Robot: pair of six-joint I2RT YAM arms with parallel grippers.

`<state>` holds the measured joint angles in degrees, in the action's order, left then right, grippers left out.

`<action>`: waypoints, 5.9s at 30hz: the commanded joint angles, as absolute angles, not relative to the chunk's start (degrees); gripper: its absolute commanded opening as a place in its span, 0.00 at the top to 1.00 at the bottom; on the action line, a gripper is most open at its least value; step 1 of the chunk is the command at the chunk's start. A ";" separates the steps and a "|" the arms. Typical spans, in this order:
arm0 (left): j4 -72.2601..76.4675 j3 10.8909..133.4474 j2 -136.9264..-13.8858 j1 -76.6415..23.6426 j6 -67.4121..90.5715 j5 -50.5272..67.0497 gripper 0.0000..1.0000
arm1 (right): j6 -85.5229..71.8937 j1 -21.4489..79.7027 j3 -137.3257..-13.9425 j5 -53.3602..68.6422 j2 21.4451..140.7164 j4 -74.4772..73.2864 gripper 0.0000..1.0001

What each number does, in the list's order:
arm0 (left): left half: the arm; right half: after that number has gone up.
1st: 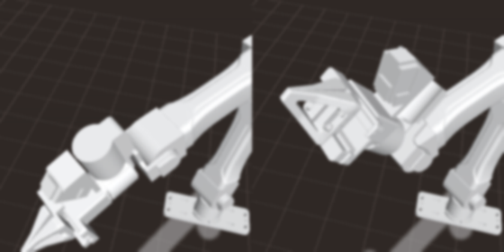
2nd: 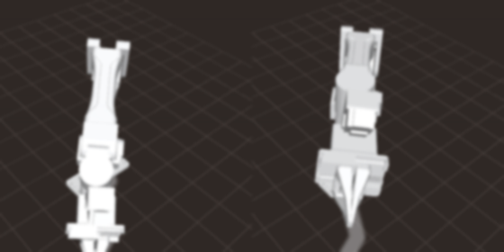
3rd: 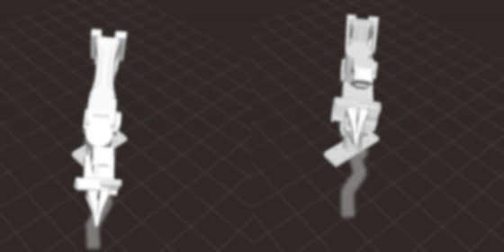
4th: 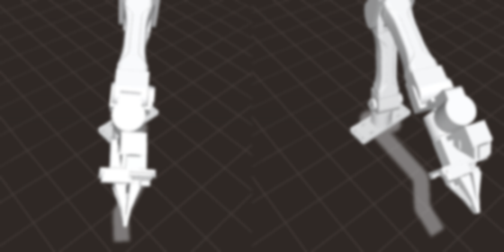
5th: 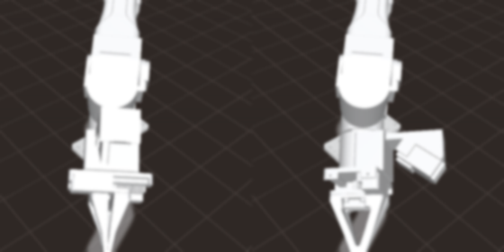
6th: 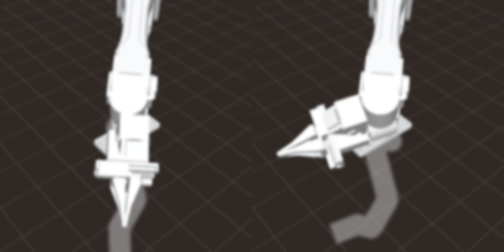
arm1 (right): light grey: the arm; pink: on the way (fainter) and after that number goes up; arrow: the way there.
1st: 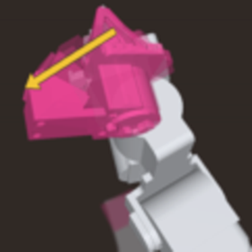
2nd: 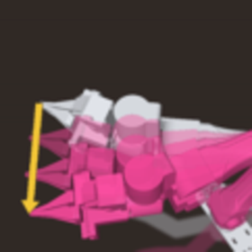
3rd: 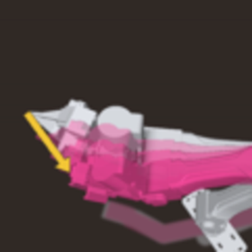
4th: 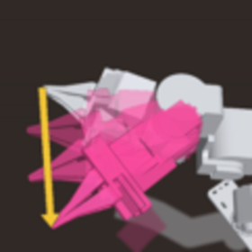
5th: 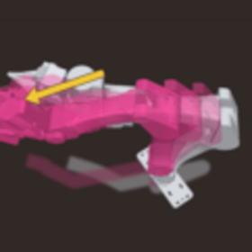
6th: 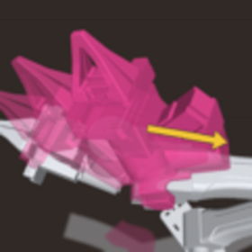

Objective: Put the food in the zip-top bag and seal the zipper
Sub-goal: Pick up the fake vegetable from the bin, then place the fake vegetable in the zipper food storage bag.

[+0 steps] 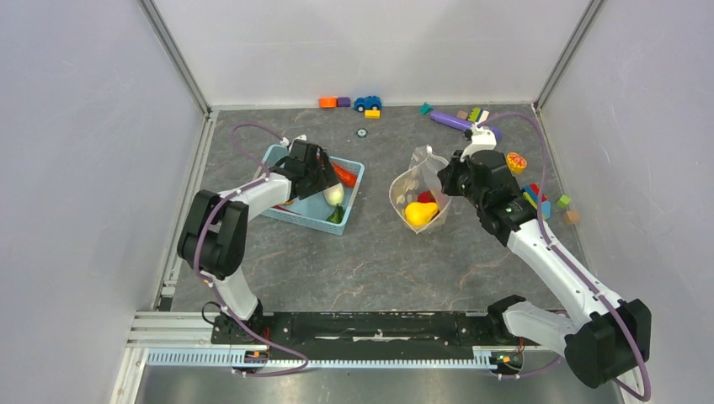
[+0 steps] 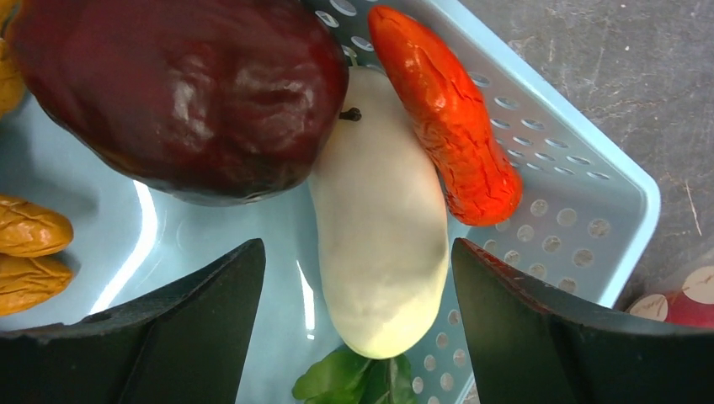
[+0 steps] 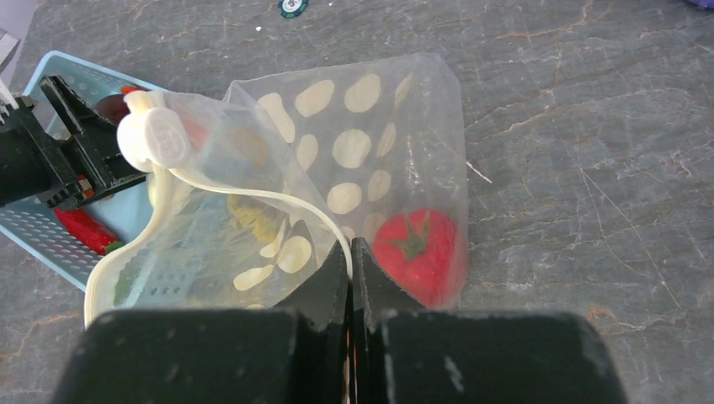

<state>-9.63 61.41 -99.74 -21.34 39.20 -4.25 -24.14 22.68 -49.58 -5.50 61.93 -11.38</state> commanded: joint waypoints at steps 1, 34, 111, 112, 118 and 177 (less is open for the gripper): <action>-6.11 63.41 -101.57 -21.14 41.61 -5.64 0.14 | -23.27 21.84 -48.71 -5.65 61.17 -10.94 0.98; -4.33 47.23 -83.01 -21.27 43.07 -3.93 0.73 | -18.87 20.52 -46.77 1.61 62.77 -7.76 0.98; 48.41 54.42 -79.14 -43.77 43.00 20.17 0.77 | -36.05 21.62 -43.58 11.85 61.20 5.90 1.00; 49.48 54.61 -79.59 -43.85 42.17 19.18 0.77 | -36.40 21.62 -43.67 12.15 61.32 6.06 1.00; 52.75 57.92 -84.16 -44.10 42.38 18.03 0.78 | -37.99 22.45 -44.61 11.96 61.62 6.27 1.00; 38.54 44.80 -86.25 -49.13 25.41 1.90 0.73 | -46.14 22.94 -46.19 14.25 60.10 13.37 0.99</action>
<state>45.21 41.25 -86.78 -48.73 29.61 2.74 -45.65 22.70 -44.10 13.63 62.13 9.21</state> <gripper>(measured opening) 0.624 0.019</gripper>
